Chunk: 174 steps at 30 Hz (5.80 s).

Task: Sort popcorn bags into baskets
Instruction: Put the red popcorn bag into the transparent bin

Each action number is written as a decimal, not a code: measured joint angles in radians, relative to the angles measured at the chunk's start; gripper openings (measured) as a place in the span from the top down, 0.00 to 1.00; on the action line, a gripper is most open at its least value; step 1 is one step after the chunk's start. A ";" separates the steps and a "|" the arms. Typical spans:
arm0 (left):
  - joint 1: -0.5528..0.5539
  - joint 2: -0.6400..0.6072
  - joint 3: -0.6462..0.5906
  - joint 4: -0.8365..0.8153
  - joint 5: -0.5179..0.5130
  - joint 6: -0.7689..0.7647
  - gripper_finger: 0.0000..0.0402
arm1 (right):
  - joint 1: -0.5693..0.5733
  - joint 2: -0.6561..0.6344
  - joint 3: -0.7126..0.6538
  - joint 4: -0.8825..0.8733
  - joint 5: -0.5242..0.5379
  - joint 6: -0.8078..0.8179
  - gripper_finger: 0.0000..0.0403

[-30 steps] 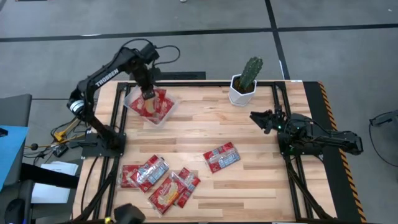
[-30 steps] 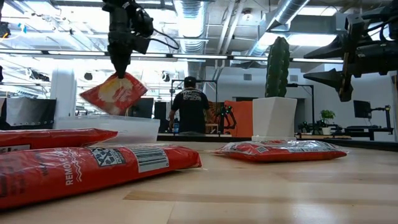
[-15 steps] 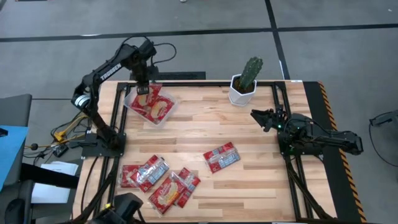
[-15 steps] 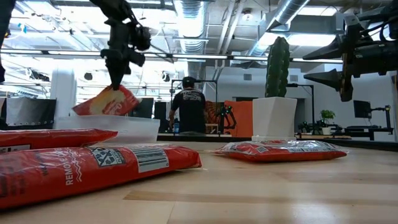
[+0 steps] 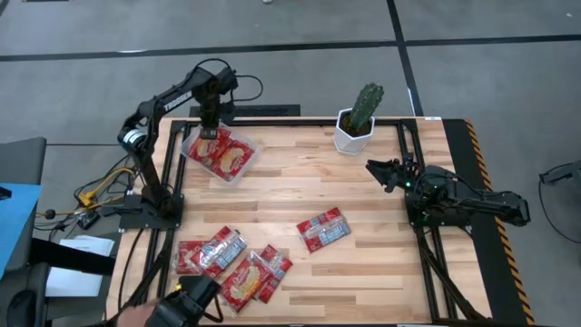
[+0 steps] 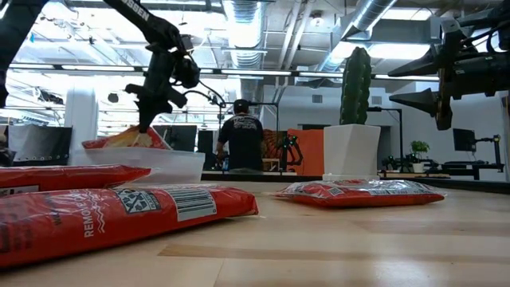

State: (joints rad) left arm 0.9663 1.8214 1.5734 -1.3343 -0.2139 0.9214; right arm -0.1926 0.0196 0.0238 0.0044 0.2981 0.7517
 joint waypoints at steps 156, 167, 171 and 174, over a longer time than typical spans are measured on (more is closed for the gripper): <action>-0.337 -0.477 -0.543 0.464 0.040 -0.968 1.00 | 0.092 0.052 0.001 0.004 0.045 -0.018 0.35; -0.321 -0.442 -0.668 0.644 0.123 -0.970 0.99 | 0.092 0.052 0.001 0.004 0.045 -0.008 0.35; -0.322 -0.416 -0.679 0.647 0.123 -0.979 0.95 | 0.092 0.052 0.001 0.004 0.045 -0.008 0.35; -0.322 -0.410 -0.680 0.648 0.123 -0.983 0.89 | 0.092 0.052 0.001 0.004 0.045 -0.008 0.35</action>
State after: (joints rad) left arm 0.6445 1.4112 0.8936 -0.6862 -0.0911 -0.0616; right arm -0.1009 0.0719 0.0250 0.0082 0.3428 0.7433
